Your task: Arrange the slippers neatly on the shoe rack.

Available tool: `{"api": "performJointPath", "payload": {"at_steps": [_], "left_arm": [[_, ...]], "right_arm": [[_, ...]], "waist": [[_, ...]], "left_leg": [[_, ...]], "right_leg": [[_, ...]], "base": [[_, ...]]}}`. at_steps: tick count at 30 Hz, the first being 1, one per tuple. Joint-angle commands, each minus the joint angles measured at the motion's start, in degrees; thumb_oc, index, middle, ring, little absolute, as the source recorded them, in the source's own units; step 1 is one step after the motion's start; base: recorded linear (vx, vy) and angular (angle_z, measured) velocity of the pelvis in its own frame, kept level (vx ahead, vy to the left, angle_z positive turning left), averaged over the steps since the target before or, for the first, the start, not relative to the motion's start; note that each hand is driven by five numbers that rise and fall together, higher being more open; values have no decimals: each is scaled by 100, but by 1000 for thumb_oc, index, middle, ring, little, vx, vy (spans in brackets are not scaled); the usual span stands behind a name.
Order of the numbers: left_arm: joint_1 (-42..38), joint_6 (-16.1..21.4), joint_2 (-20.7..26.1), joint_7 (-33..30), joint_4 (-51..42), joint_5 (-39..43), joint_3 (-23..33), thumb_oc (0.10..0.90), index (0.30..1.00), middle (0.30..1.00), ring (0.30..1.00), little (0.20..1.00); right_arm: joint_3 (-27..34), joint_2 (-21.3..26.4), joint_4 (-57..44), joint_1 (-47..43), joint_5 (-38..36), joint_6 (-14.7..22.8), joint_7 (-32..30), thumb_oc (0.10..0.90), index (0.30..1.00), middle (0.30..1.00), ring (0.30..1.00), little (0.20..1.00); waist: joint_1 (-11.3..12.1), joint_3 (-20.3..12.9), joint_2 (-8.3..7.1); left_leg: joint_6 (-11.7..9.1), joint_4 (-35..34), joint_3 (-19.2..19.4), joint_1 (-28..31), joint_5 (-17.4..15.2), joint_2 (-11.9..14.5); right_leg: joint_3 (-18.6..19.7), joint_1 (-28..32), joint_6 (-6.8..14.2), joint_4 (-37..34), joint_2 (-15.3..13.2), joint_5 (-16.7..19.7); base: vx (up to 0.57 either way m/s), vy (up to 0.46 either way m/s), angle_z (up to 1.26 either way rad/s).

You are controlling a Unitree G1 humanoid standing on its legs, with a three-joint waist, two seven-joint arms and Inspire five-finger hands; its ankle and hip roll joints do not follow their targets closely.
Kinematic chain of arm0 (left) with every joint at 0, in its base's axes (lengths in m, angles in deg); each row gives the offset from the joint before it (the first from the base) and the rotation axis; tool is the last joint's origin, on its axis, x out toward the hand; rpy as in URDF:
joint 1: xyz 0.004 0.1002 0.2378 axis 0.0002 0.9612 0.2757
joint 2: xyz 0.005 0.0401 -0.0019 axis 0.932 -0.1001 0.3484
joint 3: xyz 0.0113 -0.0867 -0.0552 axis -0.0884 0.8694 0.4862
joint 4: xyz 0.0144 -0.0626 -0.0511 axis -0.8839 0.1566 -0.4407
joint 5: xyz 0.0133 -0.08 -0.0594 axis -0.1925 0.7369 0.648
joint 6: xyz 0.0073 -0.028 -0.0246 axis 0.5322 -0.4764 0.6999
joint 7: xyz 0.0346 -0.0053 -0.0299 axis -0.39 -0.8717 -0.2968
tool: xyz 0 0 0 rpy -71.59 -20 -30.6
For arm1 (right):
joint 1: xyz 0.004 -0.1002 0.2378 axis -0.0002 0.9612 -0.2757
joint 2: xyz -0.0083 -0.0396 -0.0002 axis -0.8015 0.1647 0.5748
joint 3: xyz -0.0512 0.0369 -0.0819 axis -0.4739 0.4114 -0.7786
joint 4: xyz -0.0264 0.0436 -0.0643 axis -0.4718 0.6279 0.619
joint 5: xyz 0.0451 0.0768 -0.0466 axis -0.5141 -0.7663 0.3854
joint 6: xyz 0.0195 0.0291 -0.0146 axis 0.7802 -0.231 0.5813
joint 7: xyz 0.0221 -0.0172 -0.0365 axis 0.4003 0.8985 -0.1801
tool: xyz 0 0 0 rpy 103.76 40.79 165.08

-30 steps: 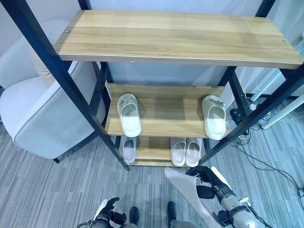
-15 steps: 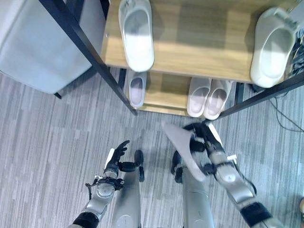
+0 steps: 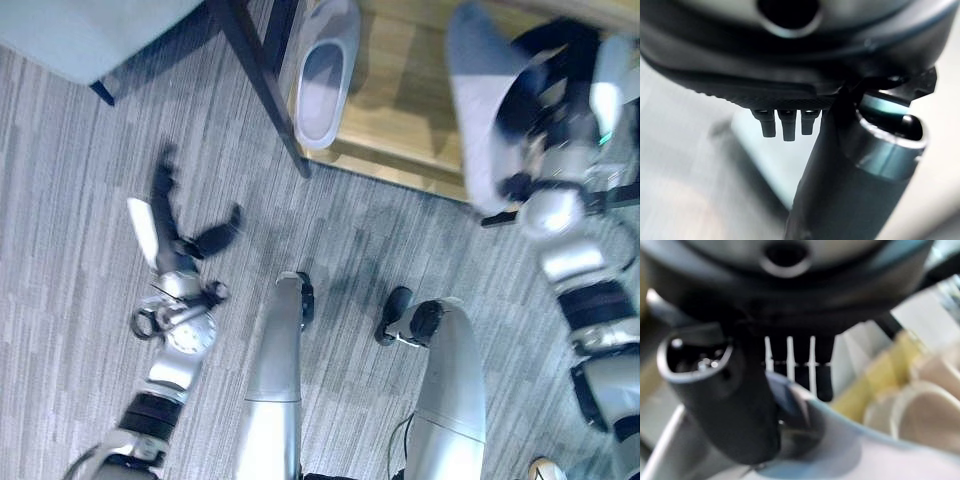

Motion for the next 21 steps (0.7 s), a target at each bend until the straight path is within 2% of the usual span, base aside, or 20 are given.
{"api": "performJointPath", "payload": {"at_steps": [1,3,5,6,8,9,10,12,16,19,21], "left_arm": [[75,623,146,-970,-282,-413,308,800,900,900,900,900],[72,683,178,-1076,-272,-419,365,800,900,900,900,900],[137,747,207,-1220,-153,-272,369,800,900,900,900,900],[181,763,181,-1258,82,-122,356,800,900,900,900,900],[119,763,209,-1282,237,-28,360,800,900,900,900,900],[157,765,211,-1244,296,97,407,800,900,900,900,900],[152,766,210,-1239,296,102,416,800,900,900,900,900],[175,828,235,-1192,422,294,431,800,900,900,900,900],[125,807,505,-1115,605,475,389,800,900,900,900,900],[136,782,527,-1127,670,540,368,800,900,900,900,900],[168,757,481,-1139,700,579,370,800,900,900,900,900]], "right_arm": [[64,237,-229,-555,510,230,-723,400,300,300,300,300],[-11,244,-114,-796,408,255,-774,400,300,300,300,300],[-381,313,262,-1509,40,339,-808,400,300,300,300,300],[-533,262,405,-1843,-202,355,-821,400,300,300,300,300],[-668,200,466,-2032,-307,374,-817,400,300,300,300,300],[-823,177,563,-2164,-299,309,-795,400,300,300,300,300],[-833,176,569,-2183,-300,310,-796,400,300,300,300,300],[-918,175,534,-2305,-277,241,-748,400,300,300,300,300],[-1200,57,544,-2448,-592,345,-640,400,300,300,300,300],[-1338,-95,538,-2500,-584,293,-617,400,300,300,300,300],[-1265,-369,495,-2398,-630,345,-659,400,300,300,300,300]], "waist": [[62,-885,77],[91,-894,57],[198,-823,-13],[218,-611,-52],[240,-505,-76],[264,-306,-105],[258,-280,-108],[278,-113,-136],[410,-105,-187],[430,-105,-201],[459,-105,-196]], "left_leg": [[256,715,-397,-671,-814,-179],[257,927,-405,-818,-886,-214],[264,1605,-437,-1101,-1095,-281],[264,2027,-473,-1106,-1291,-295],[265,2225,-499,-1106,-1395,-293],[283,2613,-547,-1106,-1557,-334],[284,2637,-540,-1106,-1565,-333],[303,3085,-634,-1106,-1787,-366],[317,4023,-801,-1106,-2306,-344],[339,4276,-834,-1106,-2482,-295],[350,4476,-887,-1106,-2582,-268]], "right_leg": [[701,-318,307,761,-183,-1024],[750,-479,293,1021,-205,-1105],[925,-799,239,1756,-249,-1300],[1084,-838,208,2210,-231,-1444],[1180,-859,210,2416,-234,-1511],[1342,-871,181,2812,-219,-1620],[1358,-876,181,2841,-219,-1632],[1491,-896,167,3272,-177,-1763],[1655,-939,171,4017,-90,-1911],[1691,-955,174,4174,-49,-1936],[1690,-947,208,4278,-38,-1926]], "base": [[124,-3,22],[95,7,16],[174,45,10],[169,41,5],[112,32,4],[104,32,4],[105,26,3],[100,23,1],[116,35,-7],[75,57,-28],[106,57,-21]]}}
